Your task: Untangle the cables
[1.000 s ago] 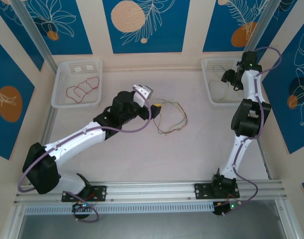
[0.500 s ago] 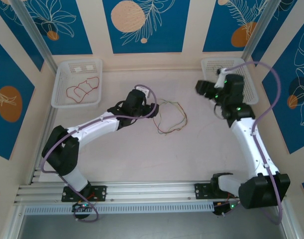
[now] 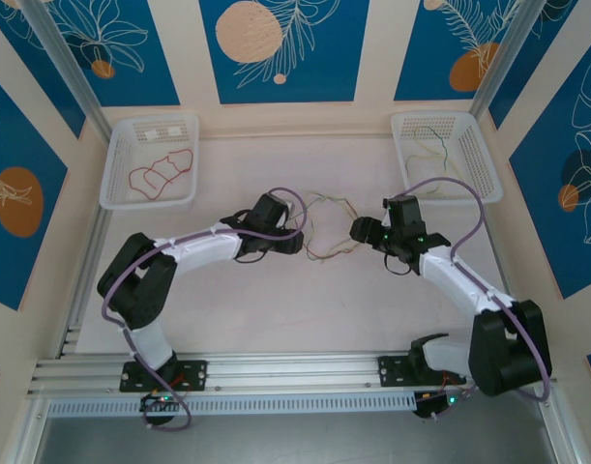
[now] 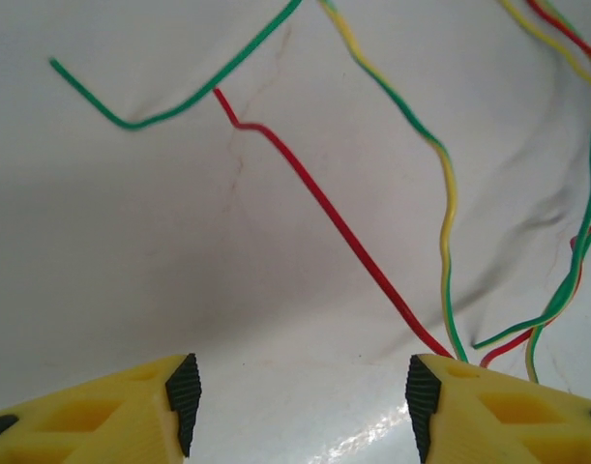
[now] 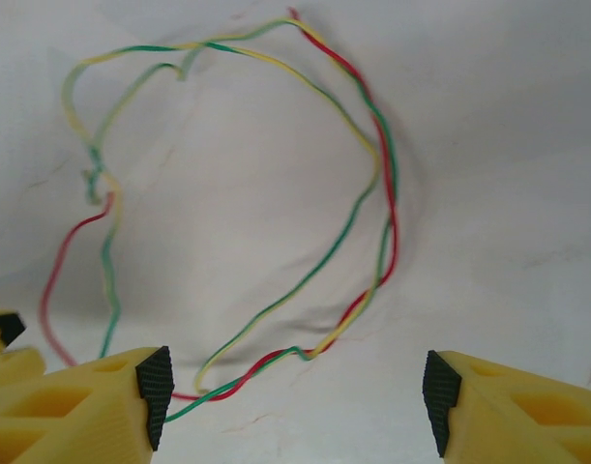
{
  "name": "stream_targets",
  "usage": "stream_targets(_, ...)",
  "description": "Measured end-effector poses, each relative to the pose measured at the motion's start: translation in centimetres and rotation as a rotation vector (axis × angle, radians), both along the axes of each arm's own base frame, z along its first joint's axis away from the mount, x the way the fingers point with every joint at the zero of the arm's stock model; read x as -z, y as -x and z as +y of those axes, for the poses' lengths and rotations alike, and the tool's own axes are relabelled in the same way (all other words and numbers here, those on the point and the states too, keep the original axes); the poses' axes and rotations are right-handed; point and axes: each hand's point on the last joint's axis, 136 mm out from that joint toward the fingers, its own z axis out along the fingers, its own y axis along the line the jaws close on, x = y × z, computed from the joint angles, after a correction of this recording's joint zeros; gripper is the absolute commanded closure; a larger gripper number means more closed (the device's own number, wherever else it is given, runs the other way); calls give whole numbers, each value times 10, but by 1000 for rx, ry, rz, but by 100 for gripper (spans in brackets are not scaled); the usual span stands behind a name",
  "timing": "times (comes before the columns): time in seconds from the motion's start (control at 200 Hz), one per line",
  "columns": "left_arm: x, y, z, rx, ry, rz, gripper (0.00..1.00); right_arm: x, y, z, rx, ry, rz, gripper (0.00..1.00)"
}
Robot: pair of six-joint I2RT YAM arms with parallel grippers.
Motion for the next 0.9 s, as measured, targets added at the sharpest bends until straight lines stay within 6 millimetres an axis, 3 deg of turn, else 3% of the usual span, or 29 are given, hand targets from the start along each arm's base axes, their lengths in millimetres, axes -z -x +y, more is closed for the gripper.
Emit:
stream_targets(0.14,2,-1,-1,-3,7,2,47,24,-9,-9,49,-4,73,30)
stream_targets(0.265,1,-2,-3,-3,18,-11,47,22,-15,-4,49,-33,52,30)
stream_targets(0.375,2,-2,-5,-2,28,-19,41,25,-22,1,52,-56,57,31)
stream_targets(0.47,1,-2,-7,-2,34,-23,32,38,-25,4,64,-70,97,32)
stream_targets(0.52,-1,-3,-8,3,39,-32,32,45,-25,4,72,-73,117,33)
stream_targets(0.74,-4,-2,-12,21,46,-43,50,61,-28,8,98,-108,154,46)
stream_targets(0.9,-8,-5,-15,23,62,-63,81,66,-29,9,102,-121,164,53)
